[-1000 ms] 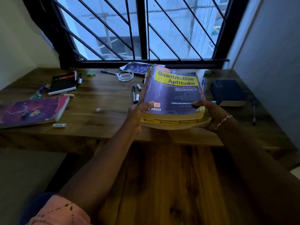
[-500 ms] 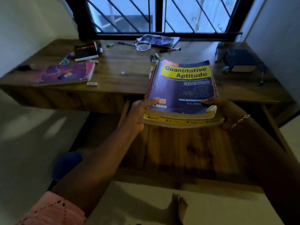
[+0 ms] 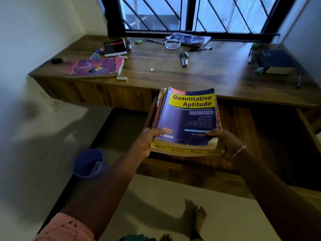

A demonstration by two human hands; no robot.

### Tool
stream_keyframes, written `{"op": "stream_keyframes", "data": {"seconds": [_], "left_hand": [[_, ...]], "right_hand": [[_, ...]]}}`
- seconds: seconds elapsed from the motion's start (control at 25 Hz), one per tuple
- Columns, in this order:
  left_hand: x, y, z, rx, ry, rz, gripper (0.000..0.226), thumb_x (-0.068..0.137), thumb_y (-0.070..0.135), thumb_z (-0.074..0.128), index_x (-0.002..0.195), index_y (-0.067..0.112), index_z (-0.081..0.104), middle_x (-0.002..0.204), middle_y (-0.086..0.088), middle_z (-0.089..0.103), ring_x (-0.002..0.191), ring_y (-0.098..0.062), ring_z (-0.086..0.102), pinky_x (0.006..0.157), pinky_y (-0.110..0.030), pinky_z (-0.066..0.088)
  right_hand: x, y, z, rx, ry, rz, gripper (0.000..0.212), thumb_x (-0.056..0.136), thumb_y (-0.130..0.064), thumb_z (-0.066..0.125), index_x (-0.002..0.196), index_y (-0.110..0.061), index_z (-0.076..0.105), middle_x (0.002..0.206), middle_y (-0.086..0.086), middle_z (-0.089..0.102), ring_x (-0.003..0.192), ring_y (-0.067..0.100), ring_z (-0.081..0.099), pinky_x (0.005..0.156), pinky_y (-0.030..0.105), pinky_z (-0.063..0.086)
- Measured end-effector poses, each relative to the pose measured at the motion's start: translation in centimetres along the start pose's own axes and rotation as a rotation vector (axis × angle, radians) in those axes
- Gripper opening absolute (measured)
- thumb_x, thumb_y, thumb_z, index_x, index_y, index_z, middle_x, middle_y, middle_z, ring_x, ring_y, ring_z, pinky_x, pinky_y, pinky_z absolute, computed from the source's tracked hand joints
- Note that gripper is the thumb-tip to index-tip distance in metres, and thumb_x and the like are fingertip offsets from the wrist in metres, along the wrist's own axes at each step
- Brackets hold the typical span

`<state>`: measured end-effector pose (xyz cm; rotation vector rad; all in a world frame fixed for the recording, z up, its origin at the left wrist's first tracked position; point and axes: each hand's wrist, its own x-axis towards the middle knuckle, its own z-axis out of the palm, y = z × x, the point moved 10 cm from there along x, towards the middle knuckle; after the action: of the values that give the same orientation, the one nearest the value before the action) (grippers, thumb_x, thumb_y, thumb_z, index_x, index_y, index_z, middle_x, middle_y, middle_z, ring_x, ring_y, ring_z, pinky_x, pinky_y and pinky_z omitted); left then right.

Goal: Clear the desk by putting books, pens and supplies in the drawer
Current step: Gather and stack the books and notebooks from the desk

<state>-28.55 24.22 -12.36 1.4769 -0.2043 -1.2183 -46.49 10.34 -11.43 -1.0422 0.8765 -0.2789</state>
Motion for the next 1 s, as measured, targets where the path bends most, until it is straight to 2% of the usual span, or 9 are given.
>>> {"op": "stream_keyframes", "data": {"seconds": [0.12,0.24,0.32,0.44,0.48,0.6,0.8,0.88,1.0], "left_hand": [[-0.5,-2.2,-0.3,0.026,0.016,-0.105,0.032,0.078,0.020,0.069,0.106,0.006,0.059,0.101,-0.017,0.066,0.090,-0.031,0.065,0.080,-0.041,0.054],[-0.1,-2.5,-0.5,0.078,0.032,-0.159,0.023,0.087,0.017,0.062,0.106,0.005,0.057,0.091,-0.012,0.065,0.078,-0.025,0.064,0.070,-0.036,0.053],[0.5,-1.8,-0.7,0.139,0.045,-0.153,0.027,0.088,0.017,0.060,0.111,0.004,0.056,0.095,-0.012,0.064,0.083,-0.024,0.064,0.077,-0.036,0.053],[1.3,-1.5,-1.0,0.311,0.100,-0.141,0.032,0.089,0.016,0.060,0.117,0.003,0.052,0.122,-0.014,0.057,0.116,-0.029,0.052,0.103,-0.041,0.040],[1.5,-1.7,-0.9,0.356,0.110,-0.134,0.038,0.090,0.016,0.059,0.123,0.001,0.047,0.125,-0.013,0.053,0.122,-0.029,0.047,0.103,-0.038,0.036],[1.8,-2.4,-0.5,0.467,0.123,-0.129,0.046,0.093,0.015,0.054,0.133,0.000,0.037,0.131,-0.013,0.047,0.125,-0.028,0.044,0.098,-0.036,0.035],[1.7,-2.4,-0.9,0.962,0.154,-0.102,0.032,0.095,0.013,0.049,0.125,0.001,0.048,0.125,-0.015,0.055,0.112,-0.028,0.055,0.094,-0.035,0.045],[0.9,-1.8,-0.4,1.267,0.274,0.006,0.032,0.095,0.018,0.048,0.124,0.003,0.049,0.123,-0.016,0.056,0.111,-0.029,0.055,0.092,-0.038,0.047],[-1.6,-1.3,4.7,1.472,0.313,0.512,0.045,0.095,0.039,0.040,0.128,0.008,0.043,0.131,-0.015,0.051,0.125,-0.032,0.045,0.099,-0.044,0.042]], "right_hand": [[0.4,3.6,-0.3,0.001,0.058,0.115,0.034,0.080,-0.016,0.060,0.113,-0.008,0.055,0.095,0.014,0.068,0.080,0.029,0.065,0.071,0.039,0.053],[1.2,5.7,0.0,0.087,0.076,0.179,0.023,0.084,-0.014,0.056,0.106,-0.007,0.058,0.076,0.010,0.072,0.060,0.023,0.069,0.051,0.029,0.056],[2.1,5.2,0.0,0.081,0.086,0.167,0.015,0.088,-0.012,0.052,0.102,-0.008,0.056,0.081,0.011,0.068,0.060,0.023,0.068,0.046,0.026,0.055],[2.8,5.6,0.1,0.007,0.094,0.196,0.006,0.089,-0.013,0.054,0.094,-0.009,0.055,0.080,0.009,0.064,0.059,0.020,0.063,0.043,0.021,0.053],[3.0,6.2,0.0,-0.024,0.112,0.204,0.003,0.089,-0.012,0.055,0.090,-0.010,0.055,0.074,0.007,0.065,0.056,0.019,0.063,0.041,0.019,0.051],[3.6,7.6,-0.6,-0.149,0.152,0.235,0.007,0.088,-0.012,0.059,0.093,-0.007,0.058,0.081,0.008,0.064,0.067,0.017,0.058,0.048,0.022,0.051],[3.5,6.8,-0.1,-0.454,0.167,0.177,0.041,0.089,-0.018,0.059,0.124,0.001,0.051,0.121,0.018,0.059,0.088,0.022,0.057,0.054,0.018,0.042],[2.9,6.0,0.5,-0.568,0.141,0.131,0.040,0.091,-0.019,0.056,0.126,-0.001,0.050,0.123,0.013,0.057,0.098,0.025,0.054,0.057,0.017,0.045],[1.8,3.5,0.0,-0.933,0.188,0.007,0.038,0.091,-0.028,0.053,0.122,-0.005,0.054,0.121,0.013,0.059,0.110,0.028,0.055,0.088,0.027,0.047]]}}
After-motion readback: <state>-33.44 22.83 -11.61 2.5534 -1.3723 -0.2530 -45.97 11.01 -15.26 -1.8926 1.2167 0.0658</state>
